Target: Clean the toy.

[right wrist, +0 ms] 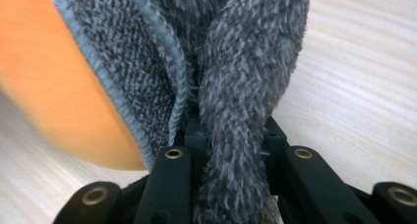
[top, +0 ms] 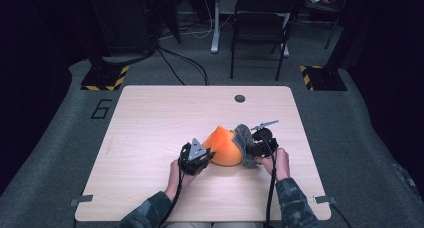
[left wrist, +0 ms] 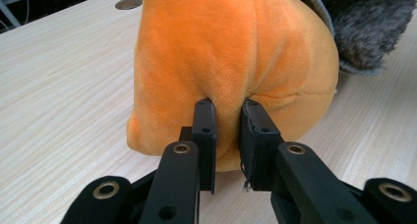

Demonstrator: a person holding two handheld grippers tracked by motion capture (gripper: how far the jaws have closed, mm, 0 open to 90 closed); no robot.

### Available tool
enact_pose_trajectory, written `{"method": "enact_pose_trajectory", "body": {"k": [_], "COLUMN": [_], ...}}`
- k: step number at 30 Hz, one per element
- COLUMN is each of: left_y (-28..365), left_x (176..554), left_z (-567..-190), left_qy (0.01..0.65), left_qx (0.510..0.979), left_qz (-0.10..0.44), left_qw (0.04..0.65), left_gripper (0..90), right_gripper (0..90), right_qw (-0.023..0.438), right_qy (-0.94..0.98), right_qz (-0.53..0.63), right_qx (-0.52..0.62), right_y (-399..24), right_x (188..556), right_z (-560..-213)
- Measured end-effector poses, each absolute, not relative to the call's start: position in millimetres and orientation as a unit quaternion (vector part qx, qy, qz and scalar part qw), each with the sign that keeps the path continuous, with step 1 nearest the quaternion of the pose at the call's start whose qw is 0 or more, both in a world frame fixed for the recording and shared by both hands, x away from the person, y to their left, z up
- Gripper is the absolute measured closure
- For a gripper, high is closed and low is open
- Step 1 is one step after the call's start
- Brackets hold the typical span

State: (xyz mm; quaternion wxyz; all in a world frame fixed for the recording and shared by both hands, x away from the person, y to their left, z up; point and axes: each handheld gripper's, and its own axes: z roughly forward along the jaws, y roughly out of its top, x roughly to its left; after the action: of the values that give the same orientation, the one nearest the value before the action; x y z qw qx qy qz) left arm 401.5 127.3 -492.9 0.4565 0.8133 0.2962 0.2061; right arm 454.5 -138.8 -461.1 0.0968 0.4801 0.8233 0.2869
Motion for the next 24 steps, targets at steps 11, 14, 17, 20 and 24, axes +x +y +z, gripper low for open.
{"method": "enact_pose_trajectory", "body": {"k": [11, 14, 17, 20, 24], "left_y": [130, 131, 132, 132, 134], "left_x": [402, 402, 403, 403, 403], "left_z": [-494, -494, -493, -494, -493], "left_qy": [0.299, 0.300, 0.300, 0.304, 0.306], "left_qx": [0.812, 0.812, 0.812, 0.810, 0.810], "left_qz": [0.201, 0.200, 0.201, 0.197, 0.200], "left_qw": [0.459, 0.460, 0.459, 0.461, 0.459], "left_gripper": [77.9, 77.9, 77.7, 77.5, 76.8], "right_gripper": [73.4, 73.6, 73.6, 73.6, 73.6], "right_qw": [0.093, 0.103, 0.109, 0.099, 0.055], "right_qy": [0.836, 0.834, 0.824, 0.814, 0.828], "right_qz": [0.219, 0.216, 0.238, 0.288, 0.308], "right_qx": [0.494, 0.497, 0.503, 0.494, 0.465], "right_y": [-136, -138, -145, -148, -134], "right_x": [461, 460, 459, 452, 447], "right_z": [-488, -482, -467, -444, -434]}}
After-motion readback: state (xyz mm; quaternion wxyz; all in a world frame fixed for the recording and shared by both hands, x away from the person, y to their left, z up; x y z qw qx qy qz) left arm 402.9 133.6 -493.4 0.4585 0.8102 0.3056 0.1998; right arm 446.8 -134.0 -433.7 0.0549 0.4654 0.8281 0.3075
